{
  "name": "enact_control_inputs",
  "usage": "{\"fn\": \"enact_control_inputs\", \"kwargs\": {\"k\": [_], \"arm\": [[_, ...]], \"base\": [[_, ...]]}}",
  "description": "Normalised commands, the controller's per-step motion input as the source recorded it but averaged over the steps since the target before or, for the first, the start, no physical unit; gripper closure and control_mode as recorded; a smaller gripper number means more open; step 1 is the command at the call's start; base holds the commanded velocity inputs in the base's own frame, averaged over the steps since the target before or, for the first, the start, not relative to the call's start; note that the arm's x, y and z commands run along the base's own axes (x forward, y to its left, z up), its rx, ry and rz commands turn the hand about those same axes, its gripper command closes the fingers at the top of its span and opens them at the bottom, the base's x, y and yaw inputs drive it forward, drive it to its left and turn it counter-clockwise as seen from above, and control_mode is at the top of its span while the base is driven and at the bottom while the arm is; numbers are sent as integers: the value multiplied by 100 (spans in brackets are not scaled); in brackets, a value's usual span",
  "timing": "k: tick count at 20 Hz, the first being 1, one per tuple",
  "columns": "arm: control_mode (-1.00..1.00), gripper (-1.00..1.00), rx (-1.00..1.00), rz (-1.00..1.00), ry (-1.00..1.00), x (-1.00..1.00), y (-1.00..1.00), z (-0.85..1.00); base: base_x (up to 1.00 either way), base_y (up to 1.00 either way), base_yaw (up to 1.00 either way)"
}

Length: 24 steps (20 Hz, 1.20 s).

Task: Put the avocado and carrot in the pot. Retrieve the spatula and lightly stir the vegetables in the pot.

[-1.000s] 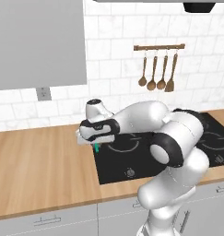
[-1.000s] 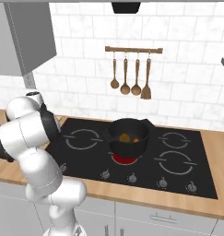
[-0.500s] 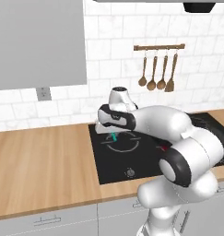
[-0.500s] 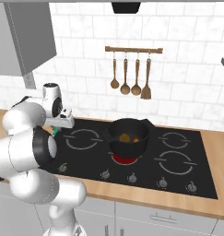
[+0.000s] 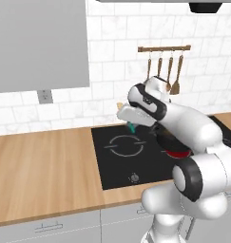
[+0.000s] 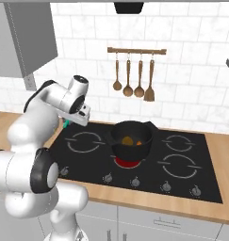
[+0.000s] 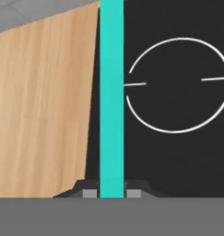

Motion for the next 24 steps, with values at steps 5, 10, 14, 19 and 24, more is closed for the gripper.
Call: {"fn": "enact_control_inputs", "kwargs": {"k": [5,10,14,19,24], "arm": [[-100,100,28,-6,10,0,-57,28],[-100,100,18,-2,1,0,-31,2],[-100,100,5,-9,8,0,-20,8],[-100,100,17,-16,21,0,-35,39],[-100,100,8,-14,16,1,-15,10]], "base": [[0,0,0],[0,0,0],[0,0,0],[0,0,0],[0,0,0]]}}
